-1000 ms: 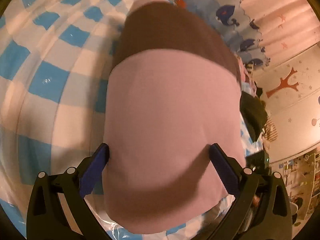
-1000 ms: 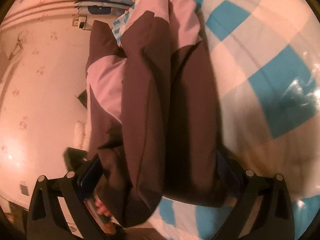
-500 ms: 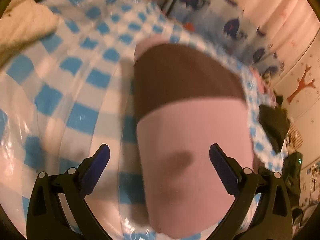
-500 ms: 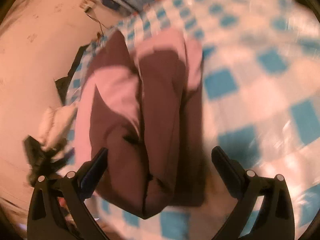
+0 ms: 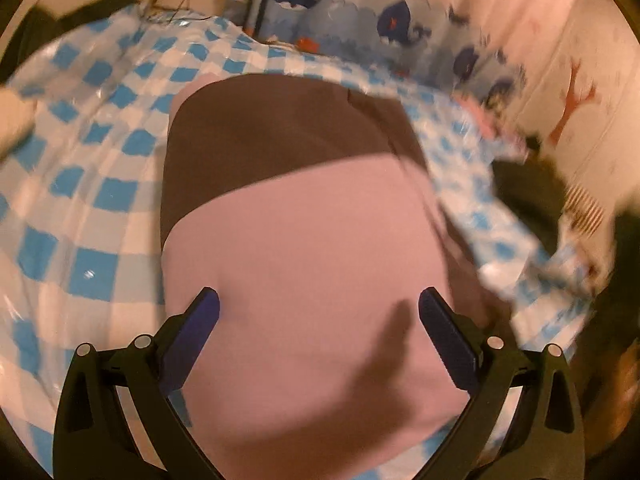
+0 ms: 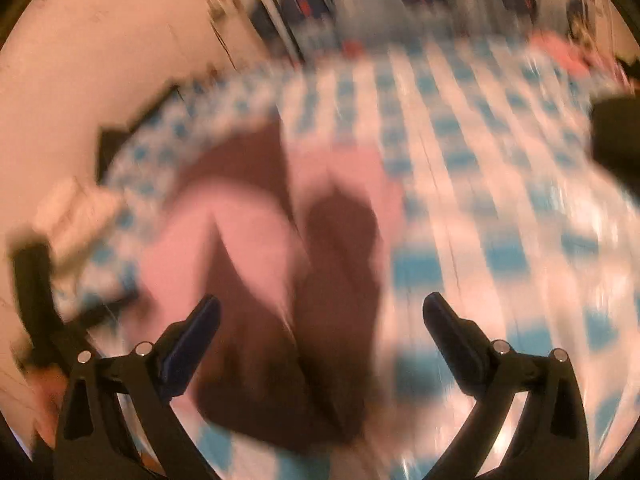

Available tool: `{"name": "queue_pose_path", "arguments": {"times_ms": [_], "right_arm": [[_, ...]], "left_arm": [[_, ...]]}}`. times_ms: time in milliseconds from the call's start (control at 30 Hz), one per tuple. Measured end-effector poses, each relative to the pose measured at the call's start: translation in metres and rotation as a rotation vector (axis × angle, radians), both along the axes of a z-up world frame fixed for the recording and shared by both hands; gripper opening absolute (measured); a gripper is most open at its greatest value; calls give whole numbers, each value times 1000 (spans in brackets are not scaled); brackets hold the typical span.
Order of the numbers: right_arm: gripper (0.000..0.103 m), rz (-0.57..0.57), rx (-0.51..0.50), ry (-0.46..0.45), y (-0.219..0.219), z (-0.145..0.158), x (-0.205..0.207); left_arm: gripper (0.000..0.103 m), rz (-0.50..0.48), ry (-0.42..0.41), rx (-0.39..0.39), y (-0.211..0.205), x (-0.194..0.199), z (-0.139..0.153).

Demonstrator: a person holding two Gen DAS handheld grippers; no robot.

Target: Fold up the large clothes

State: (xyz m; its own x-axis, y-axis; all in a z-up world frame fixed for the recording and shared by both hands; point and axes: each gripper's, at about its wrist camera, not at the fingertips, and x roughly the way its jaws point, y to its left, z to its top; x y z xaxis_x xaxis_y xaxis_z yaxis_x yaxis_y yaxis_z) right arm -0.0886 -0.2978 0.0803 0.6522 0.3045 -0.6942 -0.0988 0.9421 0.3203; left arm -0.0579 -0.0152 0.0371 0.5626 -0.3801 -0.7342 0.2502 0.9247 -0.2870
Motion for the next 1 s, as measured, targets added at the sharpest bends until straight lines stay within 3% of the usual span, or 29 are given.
{"name": "queue_pose_path", "arguments": {"times_ms": [67, 167, 233, 267, 333, 400, 467, 567, 633, 733, 800, 933, 1000], "right_arm": [[98, 25, 66, -34, 17, 23, 34], [98, 33, 98, -36, 45, 22, 101], [98, -28, 72, 8, 56, -7, 144], [98, -84, 19, 70, 58, -39, 162], [98, -121, 80, 158, 54, -90, 177], [96, -212, 189, 139, 26, -105, 171], [96, -233, 252, 120, 14, -112, 160], [96, -243, 252, 94, 10, -115, 149], [96, -226, 243, 127, 13, -112, 156], [96, -180, 299, 177, 6, -99, 157], [96, -169, 316, 100, 2, -72, 132], [96, -118, 202, -49, 0, -33, 65], [96, -96, 65, -7, 9, -47, 51]], "left_arm": [[95, -9, -14, 36, -4, -4, 2], [95, -17, -9, 24, 1, -3, 3], [95, -11, -5, -5, 7, -4, 5], [95, -5, -4, -22, 10, -4, 6], [95, 23, -7, -58, 18, -3, 8], [95, 55, 7, -82, 25, 0, 7], [95, 81, 14, -104, 31, 3, 5], [95, 103, 24, -110, 34, 8, 2], [95, 101, 23, -89, 30, 8, 2], [95, 74, 42, -42, 19, 10, -3], [95, 84, 39, 5, 17, 10, -5], [95, 97, 58, -40, 26, 11, -5], [95, 100, 62, -42, 27, 10, -5]]}}
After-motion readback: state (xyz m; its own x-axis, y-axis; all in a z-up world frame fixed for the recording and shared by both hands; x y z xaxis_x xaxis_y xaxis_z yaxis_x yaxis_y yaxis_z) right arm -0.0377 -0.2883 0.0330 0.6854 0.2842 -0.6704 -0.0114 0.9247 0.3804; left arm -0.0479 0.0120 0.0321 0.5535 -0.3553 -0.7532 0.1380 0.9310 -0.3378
